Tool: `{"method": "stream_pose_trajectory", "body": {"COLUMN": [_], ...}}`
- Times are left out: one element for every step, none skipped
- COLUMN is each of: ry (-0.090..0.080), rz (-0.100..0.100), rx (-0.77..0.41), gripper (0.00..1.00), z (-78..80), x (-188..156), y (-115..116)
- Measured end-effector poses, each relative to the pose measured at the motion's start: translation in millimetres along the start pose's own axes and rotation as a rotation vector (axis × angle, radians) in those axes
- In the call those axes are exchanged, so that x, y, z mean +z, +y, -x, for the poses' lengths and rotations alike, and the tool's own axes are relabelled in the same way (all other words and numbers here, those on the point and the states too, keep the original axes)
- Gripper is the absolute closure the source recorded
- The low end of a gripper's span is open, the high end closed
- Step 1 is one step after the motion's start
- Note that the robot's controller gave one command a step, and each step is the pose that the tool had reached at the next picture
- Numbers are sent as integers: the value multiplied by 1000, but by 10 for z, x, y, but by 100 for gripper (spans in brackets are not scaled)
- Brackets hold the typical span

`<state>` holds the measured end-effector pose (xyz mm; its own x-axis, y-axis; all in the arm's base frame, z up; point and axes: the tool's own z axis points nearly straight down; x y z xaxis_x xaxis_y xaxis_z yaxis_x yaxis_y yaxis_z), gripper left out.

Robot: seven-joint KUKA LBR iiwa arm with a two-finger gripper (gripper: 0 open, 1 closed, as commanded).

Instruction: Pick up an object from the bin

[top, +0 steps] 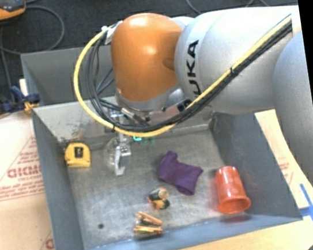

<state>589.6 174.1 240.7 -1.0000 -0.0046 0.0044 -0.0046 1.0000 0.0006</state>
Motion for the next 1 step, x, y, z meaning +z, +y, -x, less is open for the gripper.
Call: {"method": "stream_pose_trajectory", "body": {"ry": [-8], "rz": [1], "rx": [3], "gripper": [0], "z": [14], "x": [-49], "y": [-9]}}
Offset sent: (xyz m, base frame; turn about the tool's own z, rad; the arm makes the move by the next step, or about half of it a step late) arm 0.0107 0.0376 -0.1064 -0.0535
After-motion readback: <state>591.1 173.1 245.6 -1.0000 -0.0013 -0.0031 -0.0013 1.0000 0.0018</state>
